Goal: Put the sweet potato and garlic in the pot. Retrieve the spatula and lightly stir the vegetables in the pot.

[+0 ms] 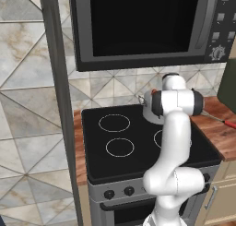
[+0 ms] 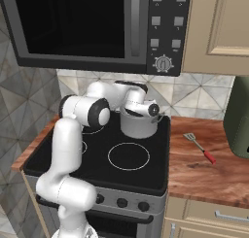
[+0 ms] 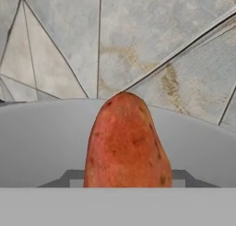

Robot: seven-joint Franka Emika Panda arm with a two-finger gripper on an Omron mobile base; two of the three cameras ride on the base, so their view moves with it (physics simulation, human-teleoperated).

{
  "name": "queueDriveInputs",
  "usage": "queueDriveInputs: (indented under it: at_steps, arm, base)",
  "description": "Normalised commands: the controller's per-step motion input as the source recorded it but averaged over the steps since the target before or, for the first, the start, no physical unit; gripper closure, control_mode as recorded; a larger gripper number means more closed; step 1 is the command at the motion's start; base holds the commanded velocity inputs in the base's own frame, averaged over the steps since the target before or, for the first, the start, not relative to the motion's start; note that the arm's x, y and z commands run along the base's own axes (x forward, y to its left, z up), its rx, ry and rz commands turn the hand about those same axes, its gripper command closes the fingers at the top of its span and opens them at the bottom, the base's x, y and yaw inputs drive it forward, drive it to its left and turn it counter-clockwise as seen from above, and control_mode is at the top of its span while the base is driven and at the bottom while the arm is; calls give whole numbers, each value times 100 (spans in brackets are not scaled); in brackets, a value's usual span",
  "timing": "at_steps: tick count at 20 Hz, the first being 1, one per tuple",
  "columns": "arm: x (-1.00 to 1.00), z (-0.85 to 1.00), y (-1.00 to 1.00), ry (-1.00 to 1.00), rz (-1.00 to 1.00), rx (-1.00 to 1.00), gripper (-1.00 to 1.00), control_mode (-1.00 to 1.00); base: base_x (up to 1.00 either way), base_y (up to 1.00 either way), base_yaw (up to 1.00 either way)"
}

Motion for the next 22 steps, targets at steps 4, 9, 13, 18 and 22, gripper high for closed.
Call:
queueDriveInputs:
  at_steps: [4, 9, 13, 18, 22]
  arm:
    - [24, -24, 0, 0, 0, -3, 100, -100]
    - [23, -16, -1, 0, 0, -1, 100, -100]
    - [13, -7, -1, 0, 0, 0, 100, -100]
    - [0, -1, 0, 0, 0, 0, -100, -100]
    - [-8, 7, 0, 0, 0, 0, -100, -100]
  base:
    - [0, 0, 0]
    - [0, 0, 0]
    - [0, 0, 0]
    - [0, 0, 0]
    - [0, 0, 0]
